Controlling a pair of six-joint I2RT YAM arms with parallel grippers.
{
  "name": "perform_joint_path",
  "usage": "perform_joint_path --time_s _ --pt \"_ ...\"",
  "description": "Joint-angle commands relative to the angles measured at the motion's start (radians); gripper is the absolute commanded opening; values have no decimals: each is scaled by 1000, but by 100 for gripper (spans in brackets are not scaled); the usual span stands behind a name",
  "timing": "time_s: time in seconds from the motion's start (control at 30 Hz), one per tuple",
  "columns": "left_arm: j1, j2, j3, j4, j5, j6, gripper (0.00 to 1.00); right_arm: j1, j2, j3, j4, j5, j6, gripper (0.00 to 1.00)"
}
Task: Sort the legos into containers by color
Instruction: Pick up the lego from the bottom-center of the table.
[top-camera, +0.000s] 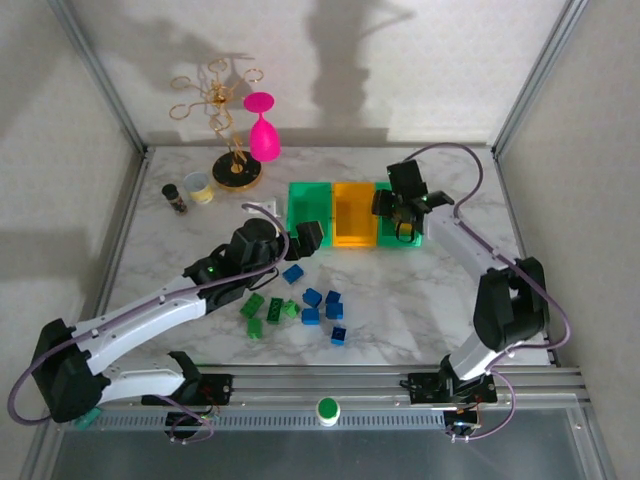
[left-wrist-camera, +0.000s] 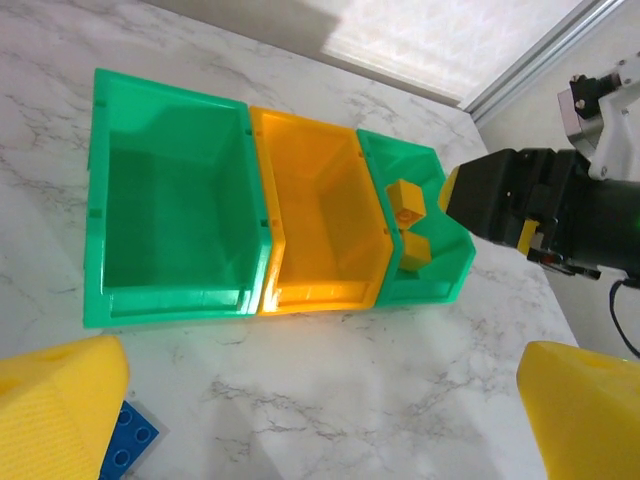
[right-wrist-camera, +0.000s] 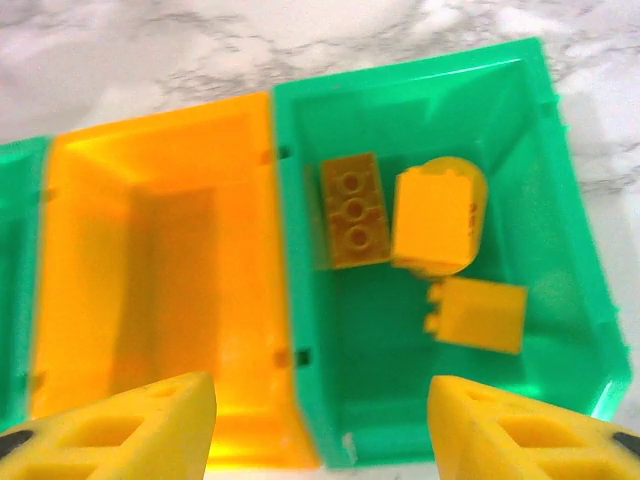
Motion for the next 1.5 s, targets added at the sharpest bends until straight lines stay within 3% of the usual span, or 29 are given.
perform_joint_path --time_s 0.0,0.2,0.4,0.8,1.47 --pt "8 -48 -39 -36 40 2 100 54 -63 -82 -49 -16 14 60" --pt "8 -98 -99 -46 78 9 99 186 -151 -167 -82 9 80 63" --pt "8 -154 -171 -45 45 -7 100 330 -201 -257 -99 14 168 66" --pt "8 -214 -246 -44 0 -75 100 576 -152 -359 -64 -2 390 70" --pt "8 -225 -244 -79 -28 -64 100 643 46 -289 -54 14 426 65"
